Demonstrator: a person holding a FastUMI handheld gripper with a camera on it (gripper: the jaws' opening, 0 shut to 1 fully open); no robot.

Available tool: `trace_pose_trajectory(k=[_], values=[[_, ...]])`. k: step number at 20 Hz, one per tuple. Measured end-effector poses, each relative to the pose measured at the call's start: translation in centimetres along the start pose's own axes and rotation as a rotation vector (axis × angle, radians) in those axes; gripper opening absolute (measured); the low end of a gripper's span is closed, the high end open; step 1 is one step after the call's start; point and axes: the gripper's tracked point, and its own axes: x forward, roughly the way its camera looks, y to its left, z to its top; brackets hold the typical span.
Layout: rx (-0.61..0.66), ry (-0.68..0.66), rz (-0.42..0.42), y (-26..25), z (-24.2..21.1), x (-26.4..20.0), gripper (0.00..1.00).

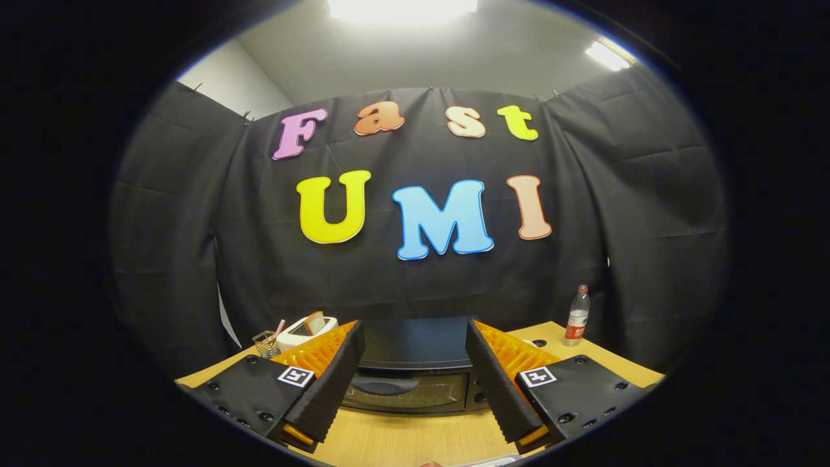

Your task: Open the toaster oven, put the food inside, and close the toaster oven door.

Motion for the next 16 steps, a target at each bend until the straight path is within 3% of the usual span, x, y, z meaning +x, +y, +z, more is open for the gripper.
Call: trace_pose_trajectory(k=[16], values=[[0.006, 0.201, 0.048, 4.3, -9.9, 7.3, 0.99]])
